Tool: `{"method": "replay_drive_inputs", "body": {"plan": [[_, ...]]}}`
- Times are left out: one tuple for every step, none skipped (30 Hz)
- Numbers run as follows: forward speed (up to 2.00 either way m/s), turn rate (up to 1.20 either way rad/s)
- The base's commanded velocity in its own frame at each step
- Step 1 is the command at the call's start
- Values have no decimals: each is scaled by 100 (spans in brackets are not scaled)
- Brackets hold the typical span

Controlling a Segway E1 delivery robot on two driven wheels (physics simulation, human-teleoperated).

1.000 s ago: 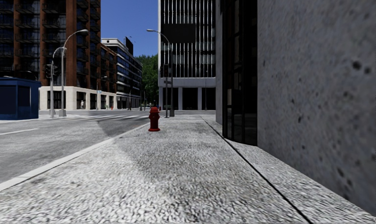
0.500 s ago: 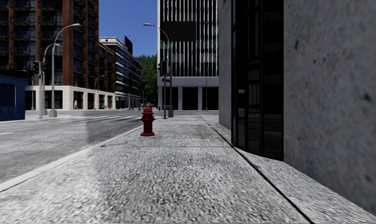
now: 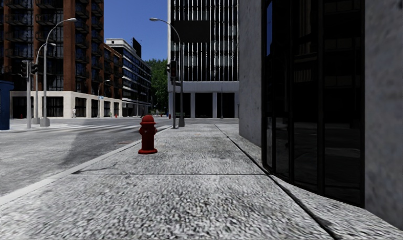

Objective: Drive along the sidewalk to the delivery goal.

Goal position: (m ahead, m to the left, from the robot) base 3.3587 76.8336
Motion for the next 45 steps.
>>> {"method": "replay_drive_inputs", "body": {"plan": [[200, 0], [200, 0], [200, 0], [200, 0], [200, 0], [200, 0], [200, 0], [200, 0], [200, 0], [200, 0], [200, 0], [200, 0], [200, 0], [200, 0], [200, 0], [200, 0], [200, 0], [200, 0], [200, 0], [200, 0], [200, 0], [200, 0], [200, 0], [200, 0], [200, 0], [200, 0], [200, 0], [200, 0], [200, 0], [200, 0], [200, 0], [200, 0], [200, 0], [200, 0], [200, 0], [200, 0], [200, 0], [200, 0], [200, 0], [200, 0], [200, 0], [200, 0], [200, 0], [200, 0], [200, 0]]}}
